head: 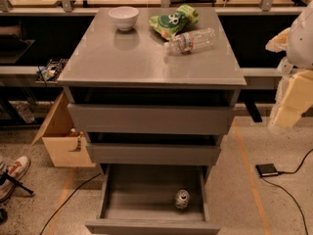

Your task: Pick 7up can from bottom drawer and place on counter

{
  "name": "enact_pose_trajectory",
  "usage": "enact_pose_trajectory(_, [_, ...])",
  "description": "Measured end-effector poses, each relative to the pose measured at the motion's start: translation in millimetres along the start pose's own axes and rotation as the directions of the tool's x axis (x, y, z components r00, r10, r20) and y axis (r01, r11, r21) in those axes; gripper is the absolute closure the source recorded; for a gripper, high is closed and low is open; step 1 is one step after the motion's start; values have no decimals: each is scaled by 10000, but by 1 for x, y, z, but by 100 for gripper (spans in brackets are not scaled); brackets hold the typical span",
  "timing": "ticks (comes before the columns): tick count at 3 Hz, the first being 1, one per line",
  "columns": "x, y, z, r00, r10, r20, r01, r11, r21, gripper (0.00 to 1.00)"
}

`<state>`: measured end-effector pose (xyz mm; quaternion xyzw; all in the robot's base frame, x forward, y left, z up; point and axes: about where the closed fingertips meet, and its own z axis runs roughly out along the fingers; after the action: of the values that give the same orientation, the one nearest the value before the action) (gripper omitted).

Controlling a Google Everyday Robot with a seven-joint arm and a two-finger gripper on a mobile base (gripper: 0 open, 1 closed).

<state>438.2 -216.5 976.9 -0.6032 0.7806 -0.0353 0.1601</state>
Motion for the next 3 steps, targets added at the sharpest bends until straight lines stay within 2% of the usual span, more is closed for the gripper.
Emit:
enact_pose_trajectory(1, [0,0,0,10000,0,1,0,10000,2,0])
enact_pose_trajectory(2, [12,7,29,9975,556,434,-537,9976,-437,0])
enact_pose_trajectory(3, [38,28,98,9720,1808,1498,-1622,9783,-1288,0])
